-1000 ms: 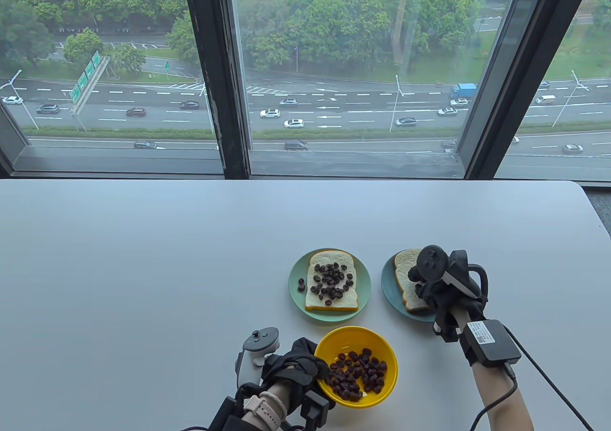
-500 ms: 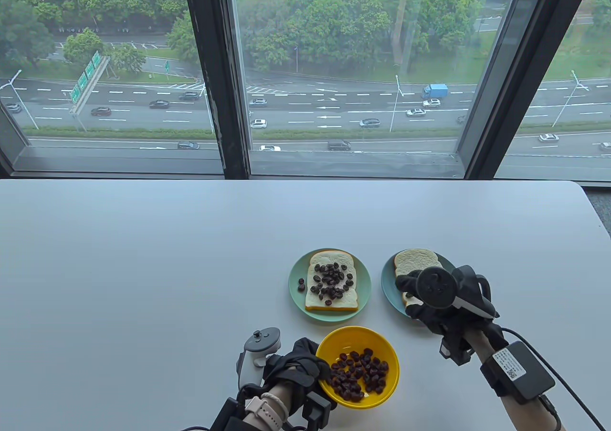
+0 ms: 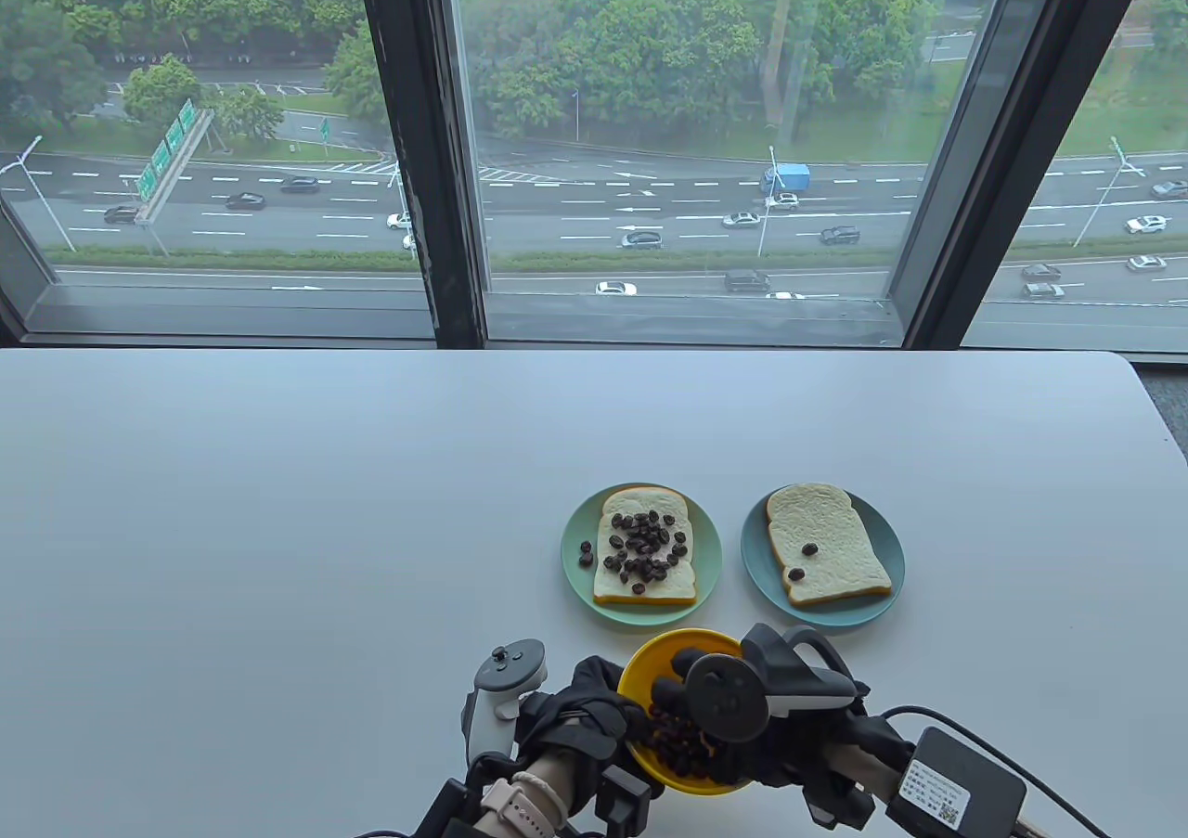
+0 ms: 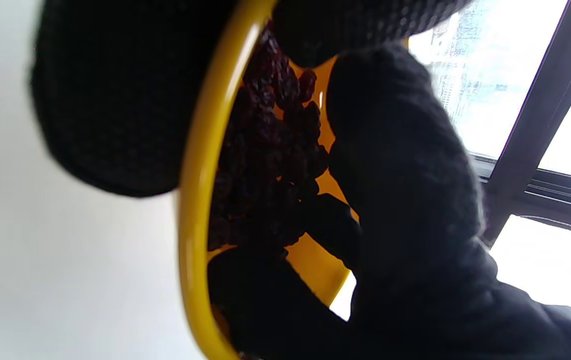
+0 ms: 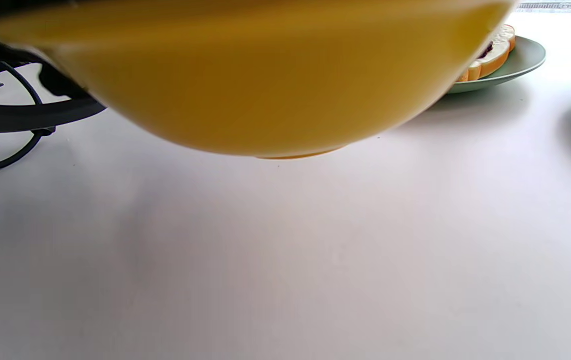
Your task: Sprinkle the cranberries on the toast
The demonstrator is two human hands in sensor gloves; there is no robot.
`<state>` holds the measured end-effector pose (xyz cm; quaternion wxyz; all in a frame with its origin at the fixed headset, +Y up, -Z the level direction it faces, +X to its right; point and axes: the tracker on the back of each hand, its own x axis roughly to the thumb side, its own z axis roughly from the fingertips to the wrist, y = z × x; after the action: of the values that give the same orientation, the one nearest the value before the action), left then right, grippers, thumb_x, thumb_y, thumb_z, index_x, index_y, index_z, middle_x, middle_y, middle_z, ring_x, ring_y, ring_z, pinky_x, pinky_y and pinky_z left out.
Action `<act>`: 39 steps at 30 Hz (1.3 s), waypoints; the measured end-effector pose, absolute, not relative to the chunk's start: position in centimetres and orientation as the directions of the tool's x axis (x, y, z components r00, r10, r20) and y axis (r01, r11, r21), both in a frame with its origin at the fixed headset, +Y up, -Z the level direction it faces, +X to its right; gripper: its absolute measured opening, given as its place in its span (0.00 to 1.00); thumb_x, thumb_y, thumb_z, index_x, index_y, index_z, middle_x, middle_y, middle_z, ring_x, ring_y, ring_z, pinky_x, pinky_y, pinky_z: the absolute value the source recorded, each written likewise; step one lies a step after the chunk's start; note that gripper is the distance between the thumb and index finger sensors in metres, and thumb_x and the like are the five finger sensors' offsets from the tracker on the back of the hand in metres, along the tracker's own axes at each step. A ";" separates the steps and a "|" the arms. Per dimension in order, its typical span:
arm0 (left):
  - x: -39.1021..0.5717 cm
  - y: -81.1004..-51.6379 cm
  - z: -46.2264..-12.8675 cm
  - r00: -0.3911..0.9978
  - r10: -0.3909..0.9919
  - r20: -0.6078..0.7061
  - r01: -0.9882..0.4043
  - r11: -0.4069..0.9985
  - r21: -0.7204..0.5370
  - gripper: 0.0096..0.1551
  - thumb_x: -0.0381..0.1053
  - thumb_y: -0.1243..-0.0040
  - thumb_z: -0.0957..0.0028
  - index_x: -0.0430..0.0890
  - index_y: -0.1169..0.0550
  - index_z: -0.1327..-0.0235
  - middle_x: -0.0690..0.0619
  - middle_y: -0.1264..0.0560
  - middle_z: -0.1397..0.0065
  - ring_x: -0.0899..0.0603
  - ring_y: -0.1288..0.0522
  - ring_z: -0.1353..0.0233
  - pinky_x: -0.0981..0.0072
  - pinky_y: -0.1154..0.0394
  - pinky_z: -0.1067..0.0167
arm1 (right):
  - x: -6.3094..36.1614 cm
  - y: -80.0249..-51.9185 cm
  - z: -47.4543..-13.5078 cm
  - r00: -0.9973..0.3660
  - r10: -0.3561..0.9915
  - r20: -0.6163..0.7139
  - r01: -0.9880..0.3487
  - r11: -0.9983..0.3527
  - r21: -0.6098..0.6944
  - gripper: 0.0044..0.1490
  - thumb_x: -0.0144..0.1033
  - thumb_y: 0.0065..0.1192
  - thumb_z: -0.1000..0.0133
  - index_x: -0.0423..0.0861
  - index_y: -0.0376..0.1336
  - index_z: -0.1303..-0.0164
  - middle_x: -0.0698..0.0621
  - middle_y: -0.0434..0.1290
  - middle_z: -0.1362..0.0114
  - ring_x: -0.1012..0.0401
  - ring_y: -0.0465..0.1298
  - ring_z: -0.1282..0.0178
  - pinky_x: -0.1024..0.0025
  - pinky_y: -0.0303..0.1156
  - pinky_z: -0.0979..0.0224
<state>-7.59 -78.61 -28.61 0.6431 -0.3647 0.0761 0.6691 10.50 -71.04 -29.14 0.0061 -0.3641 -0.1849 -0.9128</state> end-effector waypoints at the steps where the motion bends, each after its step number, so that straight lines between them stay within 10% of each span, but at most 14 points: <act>1: -7.5 -78.6 -28.5 0.081 0.803 -0.590 -0.916 -0.174 -0.362 0.30 0.37 0.39 0.55 0.50 0.42 0.45 0.39 0.36 0.48 0.34 0.29 0.58 0.55 0.11 0.71 | 10.1 -71.2 -29.2 -0.739 0.099 0.666 0.164 -0.933 0.321 0.53 0.50 0.65 0.60 0.59 0.43 0.27 0.40 0.46 0.21 0.40 0.58 0.26 0.64 0.72 0.32; 8: -7.4 -78.9 -28.1 0.057 0.797 -0.601 -0.915 -0.200 -0.351 0.29 0.36 0.40 0.55 0.50 0.41 0.46 0.38 0.36 0.48 0.34 0.29 0.58 0.53 0.11 0.71 | 7.9 -71.5 -28.2 -0.684 -0.130 0.718 0.265 -0.961 0.079 0.48 0.50 0.64 0.66 0.59 0.52 0.33 0.47 0.58 0.26 0.49 0.69 0.32 0.72 0.82 0.44; 23: -7.0 -80.1 -28.3 0.099 0.769 -0.631 -0.902 -0.199 -0.383 0.30 0.37 0.40 0.55 0.50 0.42 0.45 0.38 0.36 0.48 0.34 0.29 0.58 0.55 0.11 0.71 | 8.7 -72.1 -28.6 -0.694 -0.065 0.717 0.176 -0.981 0.082 0.29 0.42 0.76 0.68 0.62 0.67 0.56 0.56 0.71 0.40 0.59 0.80 0.52 0.85 0.89 0.62; 39: -7.7 -80.3 -28.6 0.158 0.769 -0.620 -0.898 -0.150 -0.414 0.30 0.39 0.41 0.54 0.50 0.42 0.44 0.39 0.35 0.47 0.35 0.28 0.58 0.57 0.11 0.72 | 12.2 -68.1 -29.9 -0.727 0.207 0.655 -0.173 -0.978 0.118 0.28 0.41 0.77 0.69 0.62 0.68 0.58 0.57 0.72 0.42 0.59 0.80 0.53 0.87 0.89 0.62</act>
<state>-7.65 -80.29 -28.64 0.6470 -0.4002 0.0806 0.6440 12.16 -68.09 -29.89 -0.1023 -0.3551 -0.0242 -0.9289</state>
